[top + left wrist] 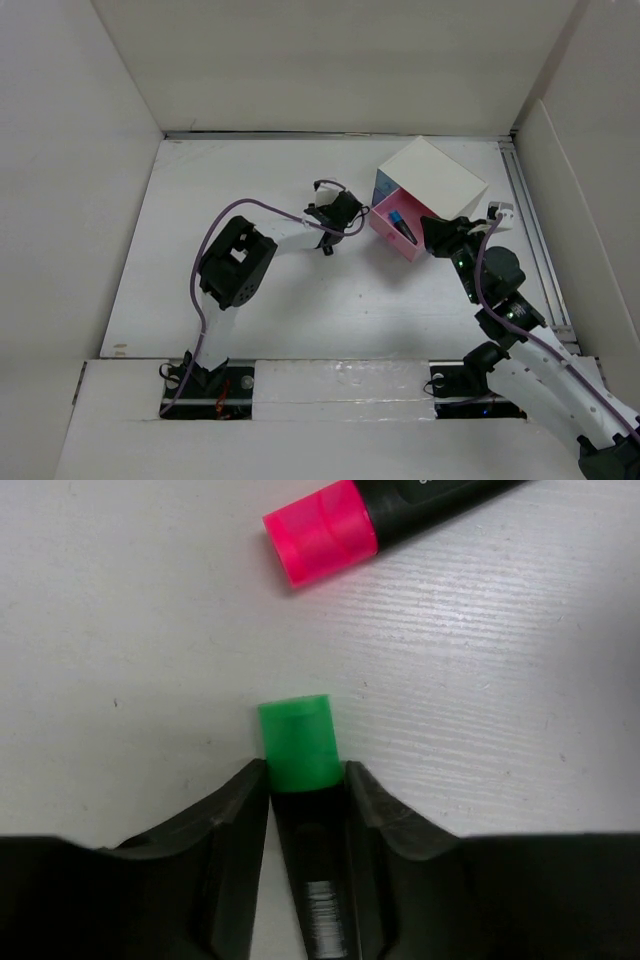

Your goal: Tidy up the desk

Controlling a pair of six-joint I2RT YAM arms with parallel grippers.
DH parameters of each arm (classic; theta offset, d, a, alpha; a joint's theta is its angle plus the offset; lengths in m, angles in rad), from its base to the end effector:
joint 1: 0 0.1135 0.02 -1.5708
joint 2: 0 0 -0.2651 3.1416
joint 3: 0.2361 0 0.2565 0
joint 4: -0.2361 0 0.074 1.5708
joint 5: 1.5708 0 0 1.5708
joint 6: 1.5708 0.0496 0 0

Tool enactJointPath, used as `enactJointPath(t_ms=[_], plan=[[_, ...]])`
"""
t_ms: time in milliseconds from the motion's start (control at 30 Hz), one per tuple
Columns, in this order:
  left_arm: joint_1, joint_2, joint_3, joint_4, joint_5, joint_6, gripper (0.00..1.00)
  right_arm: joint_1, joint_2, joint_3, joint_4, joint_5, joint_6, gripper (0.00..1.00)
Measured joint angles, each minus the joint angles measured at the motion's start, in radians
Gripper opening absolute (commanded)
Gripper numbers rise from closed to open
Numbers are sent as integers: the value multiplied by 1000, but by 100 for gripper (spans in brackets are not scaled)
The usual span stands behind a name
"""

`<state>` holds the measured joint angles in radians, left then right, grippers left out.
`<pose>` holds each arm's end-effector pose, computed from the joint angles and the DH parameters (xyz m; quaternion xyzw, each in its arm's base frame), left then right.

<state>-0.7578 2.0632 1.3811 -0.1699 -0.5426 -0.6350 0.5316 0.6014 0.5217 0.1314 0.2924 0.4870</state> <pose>0.3470 -0.2931 0.1488 -0.0387 0.9060 -0.0249 0.4209 0.1591 0.0769 0.3097 0.0904 0.6834 0.2622 0.6753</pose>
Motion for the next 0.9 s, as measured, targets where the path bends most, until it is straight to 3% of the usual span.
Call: enactJointPath(t_ms=[100,433,567,767,900], plan=[[-3,0,0,2,1,2,0,0,0,0,0,0,0,39],[-9,-61,-43,-51,62,-2,0,0,5,0,0,0,0,39],[-9,-196,-57,-56,119,-5,0,0,12,0,0,0,0,39],[-18,-460,-57,77,223,-28,0,0,13,0,0,0,0,39],[-41,-521,-34,201,279,-53,0,0,11,0,0,0,0,39]])
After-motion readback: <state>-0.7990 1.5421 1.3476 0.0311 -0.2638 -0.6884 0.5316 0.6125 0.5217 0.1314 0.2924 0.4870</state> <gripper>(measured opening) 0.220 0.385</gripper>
